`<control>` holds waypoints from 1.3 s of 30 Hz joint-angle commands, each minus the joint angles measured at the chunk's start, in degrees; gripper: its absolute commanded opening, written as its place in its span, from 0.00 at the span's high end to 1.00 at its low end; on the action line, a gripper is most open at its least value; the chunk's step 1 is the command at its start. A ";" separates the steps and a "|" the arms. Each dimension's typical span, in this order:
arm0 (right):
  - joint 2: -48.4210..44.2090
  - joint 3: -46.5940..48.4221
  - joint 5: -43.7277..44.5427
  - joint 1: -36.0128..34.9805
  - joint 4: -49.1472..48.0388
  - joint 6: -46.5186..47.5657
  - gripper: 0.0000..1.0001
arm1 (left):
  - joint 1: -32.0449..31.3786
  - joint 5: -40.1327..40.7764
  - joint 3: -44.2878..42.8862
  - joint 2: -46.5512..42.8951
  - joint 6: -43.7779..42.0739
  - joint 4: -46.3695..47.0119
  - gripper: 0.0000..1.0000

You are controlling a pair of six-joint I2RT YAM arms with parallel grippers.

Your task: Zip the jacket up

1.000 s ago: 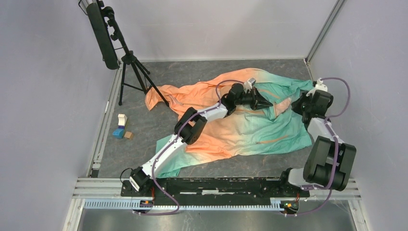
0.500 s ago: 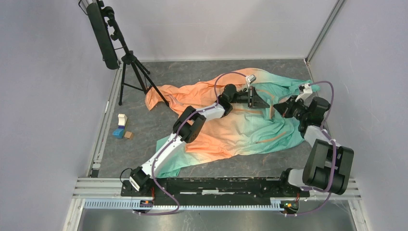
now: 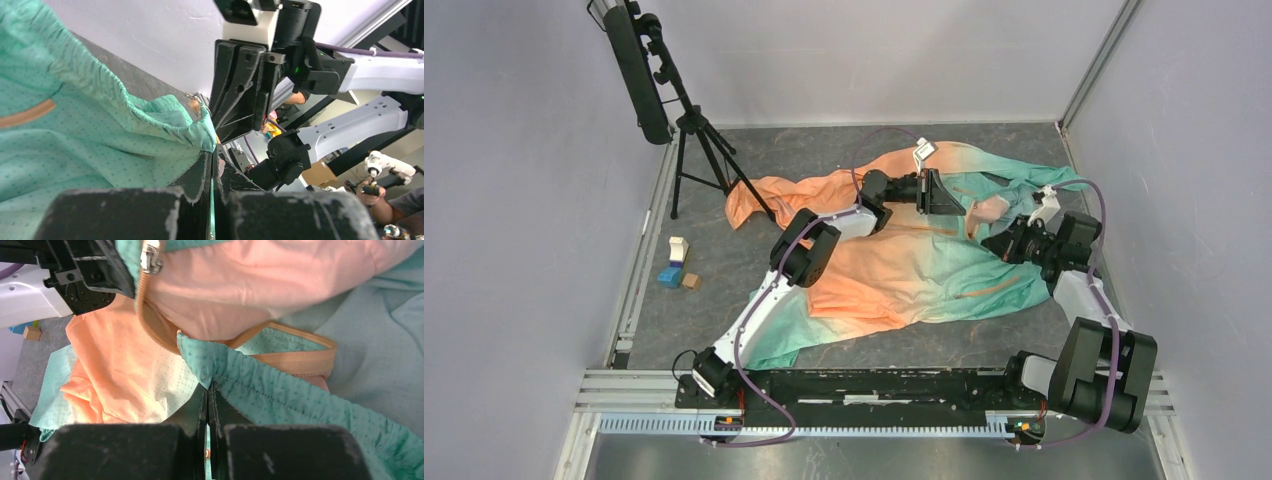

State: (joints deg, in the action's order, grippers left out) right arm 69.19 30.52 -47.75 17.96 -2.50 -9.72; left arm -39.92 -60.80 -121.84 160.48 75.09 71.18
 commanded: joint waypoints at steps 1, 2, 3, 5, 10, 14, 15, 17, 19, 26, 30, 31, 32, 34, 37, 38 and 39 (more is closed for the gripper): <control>-1.88 -0.12 0.78 -0.20 3.11 -0.30 1.00 | -0.34 -1.48 2.34 -4.81 -3.06 10.97 0.98; -1.58 0.10 0.47 -0.13 3.84 0.12 1.00 | -0.33 -1.30 3.12 -5.19 -3.86 11.37 0.98; -0.99 0.11 -0.73 -0.18 3.22 0.05 1.00 | -0.33 -1.26 3.98 -5.49 -5.13 11.39 0.98; 0.25 -0.13 -3.93 -0.38 0.84 -0.60 1.00 | -0.42 -1.61 5.06 -5.92 -7.35 11.72 0.98; 1.80 1.23 -5.24 -1.96 0.21 1.40 1.00 | -0.43 -4.00 4.29 -4.85 -9.59 14.01 0.98; 3.33 1.26 -6.36 -2.01 -1.13 0.37 1.00 | -0.33 -4.61 0.81 -2.72 -7.25 15.88 0.98; 3.79 1.32 -6.70 -2.04 -0.98 0.41 1.00 | -0.33 -4.60 0.06 -2.12 -6.21 16.76 0.98; 3.43 0.29 -7.33 -1.91 -2.74 -1.10 1.00 | -0.33 -4.97 -1.09 -1.06 -4.96 17.83 0.98; 2.77 0.07 -7.15 -1.94 -2.77 -1.27 1.00 | -0.04 -4.99 -1.64 -0.49 -4.51 17.96 0.98; 3.03 -1.19 -8.13 -1.95 -4.79 -2.36 1.00 | 0.46 -5.04 -1.34 -0.06 -3.88 17.96 0.98; 1.24 3.36 13.36 -1.84 11.48 4.38 1.00 | 0.53 -4.23 0.20 -0.33 -4.01 17.04 0.98; 1.09 4.51 21.28 -1.69 14.31 4.90 1.00 | 0.46 -3.97 0.81 -0.50 -4.17 16.77 0.98; 1.09 4.71 26.44 -1.11 15.79 4.06 1.00 | 0.45 -3.48 1.41 -0.73 -4.57 16.05 0.98; 1.39 3.47 27.27 0.67 14.98 2.85 1.00 | 0.46 -2.32 3.30 -1.47 -5.49 15.34 0.98; 4.98 2.99 21.12 1.12 12.83 2.85 0.93 | 0.29 -1.31 5.21 -2.33 -6.41 14.37 0.98; 6.14 3.22 19.88 1.13 12.64 3.26 0.90 | 0.28 -1.17 5.65 -2.57 -6.53 13.89 0.98; 6.90 3.56 20.78 0.97 12.92 3.95 0.87 | 0.36 -0.96 6.08 -2.83 -6.69 13.66 0.98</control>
State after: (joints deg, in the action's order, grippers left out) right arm 72.95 32.40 -29.12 19.14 9.15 -7.81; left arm -39.62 -63.40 -117.23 160.05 69.97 83.70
